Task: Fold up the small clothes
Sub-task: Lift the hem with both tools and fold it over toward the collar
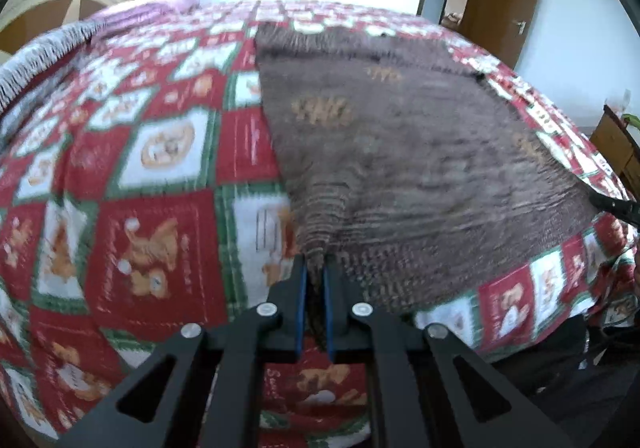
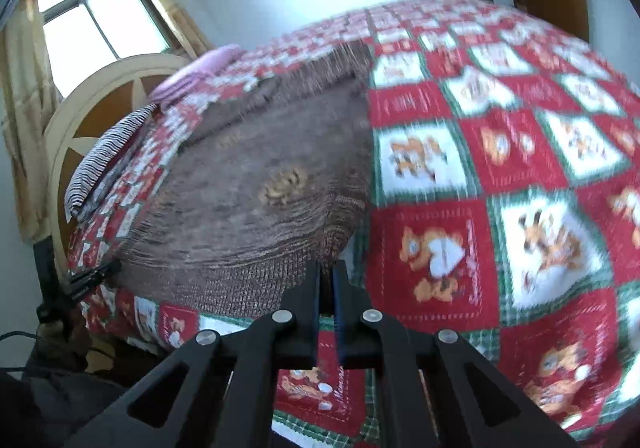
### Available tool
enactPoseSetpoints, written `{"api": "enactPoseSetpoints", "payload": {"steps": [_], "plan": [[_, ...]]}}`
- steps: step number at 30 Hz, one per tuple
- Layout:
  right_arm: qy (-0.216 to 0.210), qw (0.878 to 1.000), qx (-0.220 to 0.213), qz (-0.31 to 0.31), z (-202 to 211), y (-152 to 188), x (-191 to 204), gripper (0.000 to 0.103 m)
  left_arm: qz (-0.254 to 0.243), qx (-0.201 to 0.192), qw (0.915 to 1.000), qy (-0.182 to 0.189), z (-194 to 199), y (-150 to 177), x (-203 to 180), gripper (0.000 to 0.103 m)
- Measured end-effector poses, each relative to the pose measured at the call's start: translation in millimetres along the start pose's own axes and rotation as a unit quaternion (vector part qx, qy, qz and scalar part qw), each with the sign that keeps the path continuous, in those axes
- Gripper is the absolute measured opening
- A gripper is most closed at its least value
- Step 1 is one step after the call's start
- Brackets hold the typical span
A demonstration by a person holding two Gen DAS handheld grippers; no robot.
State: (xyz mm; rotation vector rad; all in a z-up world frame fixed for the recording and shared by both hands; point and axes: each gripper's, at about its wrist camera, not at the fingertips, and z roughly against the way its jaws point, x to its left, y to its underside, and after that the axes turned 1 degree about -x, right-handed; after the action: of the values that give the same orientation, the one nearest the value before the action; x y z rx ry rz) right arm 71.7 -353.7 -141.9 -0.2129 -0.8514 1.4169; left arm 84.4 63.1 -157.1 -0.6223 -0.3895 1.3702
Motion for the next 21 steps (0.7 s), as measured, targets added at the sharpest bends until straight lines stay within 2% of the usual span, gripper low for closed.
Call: {"api": "enactPoseSetpoints", "payload": {"steps": [3,6,8,12,16,21], "plan": [[-0.007,1.0,0.009,-0.013,-3.3,4.0,-2.8,0.005,0.009,0.0,0.9998,0.016,1.1,-1.2,5.4,0.007],[-0.037,0.999,-0.013,-0.021,9.1,-0.6,-2.5,0.005,0.011,-0.013,0.9995,0.028,9.9,-6.1,8.9,0.007],[-0.038,0.999,-0.019,-0.021,12.1,-2.1,-2.3,0.005,0.01,-0.017,0.9994,0.028,11.8,-8.7,9.4,0.007],[-0.048,0.998,-0.003,-0.048,1.9,0.9,-10.4,0.005,0.007,-0.012,0.9995,0.028,6.0,-12.2,9.9,0.007],[-0.078,0.994,-0.059,-0.05,23.4,-13.4,-2.4,0.005,0.01,-0.03,0.999,0.033,14.9,-27.3,13.2,0.007],[-0.085,0.991,-0.097,-0.042,35.6,-39.1,9.2,0.005,0.012,-0.077,0.9963,0.038,32.6,-65.9,16.3,0.007]]}}
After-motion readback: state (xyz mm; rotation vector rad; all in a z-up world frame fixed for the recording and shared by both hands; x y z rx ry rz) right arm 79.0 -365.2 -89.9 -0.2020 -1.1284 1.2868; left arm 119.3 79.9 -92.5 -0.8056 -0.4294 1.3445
